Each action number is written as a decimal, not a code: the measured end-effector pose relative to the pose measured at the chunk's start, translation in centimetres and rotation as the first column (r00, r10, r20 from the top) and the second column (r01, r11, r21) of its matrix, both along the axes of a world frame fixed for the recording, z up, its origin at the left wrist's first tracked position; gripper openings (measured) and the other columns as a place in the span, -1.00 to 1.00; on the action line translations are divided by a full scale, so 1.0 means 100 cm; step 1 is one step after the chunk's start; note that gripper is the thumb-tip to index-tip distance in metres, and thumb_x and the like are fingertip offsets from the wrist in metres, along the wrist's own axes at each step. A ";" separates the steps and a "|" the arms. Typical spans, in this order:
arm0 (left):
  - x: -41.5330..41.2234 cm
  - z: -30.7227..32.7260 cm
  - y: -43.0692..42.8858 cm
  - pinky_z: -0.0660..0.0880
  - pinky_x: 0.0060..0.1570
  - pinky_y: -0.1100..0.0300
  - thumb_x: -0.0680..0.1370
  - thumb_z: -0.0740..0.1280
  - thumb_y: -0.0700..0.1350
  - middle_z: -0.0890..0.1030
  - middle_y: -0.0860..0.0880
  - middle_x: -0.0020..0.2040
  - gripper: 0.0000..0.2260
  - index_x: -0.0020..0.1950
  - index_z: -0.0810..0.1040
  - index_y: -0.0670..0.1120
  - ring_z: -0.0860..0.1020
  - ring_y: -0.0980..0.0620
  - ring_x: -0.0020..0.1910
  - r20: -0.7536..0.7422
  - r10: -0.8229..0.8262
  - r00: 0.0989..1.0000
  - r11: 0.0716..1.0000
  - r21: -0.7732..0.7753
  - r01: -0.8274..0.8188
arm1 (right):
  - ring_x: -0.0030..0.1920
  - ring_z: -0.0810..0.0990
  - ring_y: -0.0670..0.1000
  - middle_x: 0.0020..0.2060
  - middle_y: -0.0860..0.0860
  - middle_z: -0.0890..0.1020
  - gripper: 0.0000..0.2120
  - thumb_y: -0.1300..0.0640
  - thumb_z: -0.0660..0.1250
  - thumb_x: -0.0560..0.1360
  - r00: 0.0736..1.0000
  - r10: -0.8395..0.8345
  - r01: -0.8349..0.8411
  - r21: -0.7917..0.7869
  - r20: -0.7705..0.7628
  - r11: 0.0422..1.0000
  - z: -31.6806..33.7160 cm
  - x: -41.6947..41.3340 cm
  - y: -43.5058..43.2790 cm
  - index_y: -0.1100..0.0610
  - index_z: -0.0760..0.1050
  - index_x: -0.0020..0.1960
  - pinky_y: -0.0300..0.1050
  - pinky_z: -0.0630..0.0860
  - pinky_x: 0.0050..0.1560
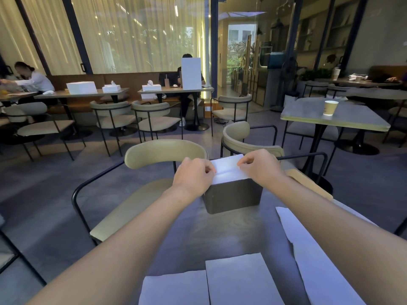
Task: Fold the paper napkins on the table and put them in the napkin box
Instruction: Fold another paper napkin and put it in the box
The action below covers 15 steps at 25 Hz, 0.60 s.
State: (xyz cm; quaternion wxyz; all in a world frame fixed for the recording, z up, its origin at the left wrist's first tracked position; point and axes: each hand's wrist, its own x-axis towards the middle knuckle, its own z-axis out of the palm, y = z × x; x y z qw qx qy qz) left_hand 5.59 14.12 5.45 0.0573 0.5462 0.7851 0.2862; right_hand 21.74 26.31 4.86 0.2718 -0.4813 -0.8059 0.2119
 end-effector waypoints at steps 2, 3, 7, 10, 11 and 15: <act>0.000 -0.002 0.000 0.45 0.16 0.06 0.60 0.19 -0.16 0.58 -0.04 0.04 -0.72 -0.05 0.71 -0.02 0.37 -0.14 0.18 -0.035 -0.008 0.999 1.000 -0.008 0.007 | 0.07 0.64 0.29 -0.07 0.20 0.76 -0.76 0.22 0.28 0.47 1.000 0.007 -0.007 0.017 0.027 1.000 -0.001 0.000 -0.002 0.18 0.74 -0.10 0.17 0.67 0.07; 0.001 -0.001 -0.001 0.40 0.15 0.11 0.61 0.20 -0.13 0.51 -0.04 0.05 -0.73 -0.01 0.71 -0.01 0.34 -0.12 0.16 -0.036 -0.004 0.999 1.000 0.011 0.004 | 0.07 0.64 0.24 -0.07 0.13 0.77 -0.75 0.21 0.30 0.48 1.000 0.010 -0.010 0.020 0.010 1.000 -0.001 0.001 -0.003 0.11 0.77 -0.15 0.16 0.68 0.05; 0.010 0.006 -0.007 0.32 0.12 0.15 0.65 0.23 -0.04 0.46 0.00 0.02 -0.76 0.08 0.70 0.01 0.33 -0.07 0.13 -0.006 -0.021 1.000 0.996 0.090 0.021 | 0.15 0.64 0.11 0.10 0.06 0.72 -0.82 0.15 0.39 0.58 0.995 0.004 -0.001 0.027 -0.099 1.000 0.007 0.020 -0.012 -0.04 0.77 -0.04 0.10 0.66 0.13; 0.027 0.012 -0.013 0.48 0.11 0.04 0.62 0.26 -0.04 0.64 0.01 -0.02 -0.80 -0.06 0.68 0.06 0.47 -0.08 0.14 0.017 -0.069 0.997 0.990 0.123 0.066 | 0.09 0.69 0.05 0.00 0.01 0.77 -0.85 0.14 0.39 0.60 0.990 -0.006 0.002 -0.029 -0.143 1.000 0.013 0.045 -0.024 0.07 0.76 0.02 0.01 0.66 0.06; 0.036 0.014 -0.014 0.53 0.08 0.01 0.61 0.28 -0.04 0.68 0.03 -0.07 -0.81 -0.10 0.67 0.06 0.53 -0.07 0.11 0.034 -0.082 0.996 0.987 0.139 0.076 | 0.07 0.70 0.05 -0.03 0.01 0.78 -0.85 0.15 0.39 0.60 0.988 -0.011 0.004 -0.049 -0.154 0.999 0.013 0.053 -0.028 0.08 0.76 0.00 -0.05 0.65 -0.01; 0.079 0.017 -0.014 0.59 0.05 0.06 0.59 0.36 -0.03 0.72 0.06 -0.15 -0.86 -0.07 0.70 -0.01 0.64 0.05 -0.02 0.096 -0.155 0.983 0.978 0.159 0.139 | -0.12 0.69 0.02 -0.11 0.03 0.80 -0.83 0.10 0.40 0.59 0.993 -0.063 0.056 -0.072 -0.101 0.996 0.008 0.092 -0.042 0.07 0.76 -0.09 -0.11 0.60 -0.19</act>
